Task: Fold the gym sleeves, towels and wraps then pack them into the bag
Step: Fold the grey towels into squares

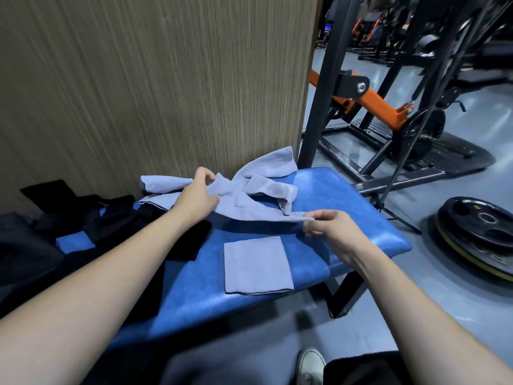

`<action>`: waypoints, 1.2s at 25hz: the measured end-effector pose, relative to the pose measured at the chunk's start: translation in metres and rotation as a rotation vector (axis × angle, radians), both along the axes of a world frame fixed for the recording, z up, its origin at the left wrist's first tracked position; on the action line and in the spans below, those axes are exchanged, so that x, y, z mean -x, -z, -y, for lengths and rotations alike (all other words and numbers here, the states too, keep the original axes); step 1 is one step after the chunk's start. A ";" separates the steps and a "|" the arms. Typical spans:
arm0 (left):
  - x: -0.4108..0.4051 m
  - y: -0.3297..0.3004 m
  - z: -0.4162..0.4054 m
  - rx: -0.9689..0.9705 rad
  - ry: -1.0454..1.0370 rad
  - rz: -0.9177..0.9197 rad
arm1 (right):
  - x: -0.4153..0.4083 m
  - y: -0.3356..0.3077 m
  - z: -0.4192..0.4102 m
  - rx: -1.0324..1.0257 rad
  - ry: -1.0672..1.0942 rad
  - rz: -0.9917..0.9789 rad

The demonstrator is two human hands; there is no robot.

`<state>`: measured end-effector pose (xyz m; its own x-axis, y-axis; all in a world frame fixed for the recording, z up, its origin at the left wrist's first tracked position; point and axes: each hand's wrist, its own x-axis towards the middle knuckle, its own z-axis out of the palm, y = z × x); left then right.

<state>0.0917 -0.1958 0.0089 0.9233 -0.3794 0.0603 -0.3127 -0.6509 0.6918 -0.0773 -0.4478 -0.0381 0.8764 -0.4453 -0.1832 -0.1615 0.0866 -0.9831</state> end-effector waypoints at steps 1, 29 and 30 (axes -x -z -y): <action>0.010 -0.004 -0.004 0.039 0.038 0.016 | 0.006 -0.002 0.000 -0.078 0.004 0.019; 0.107 0.066 -0.056 0.084 0.085 -0.122 | 0.063 -0.025 -0.009 0.571 -0.050 -0.161; 0.108 0.067 -0.055 0.098 0.080 -0.127 | 0.060 -0.029 -0.014 0.564 -0.040 -0.095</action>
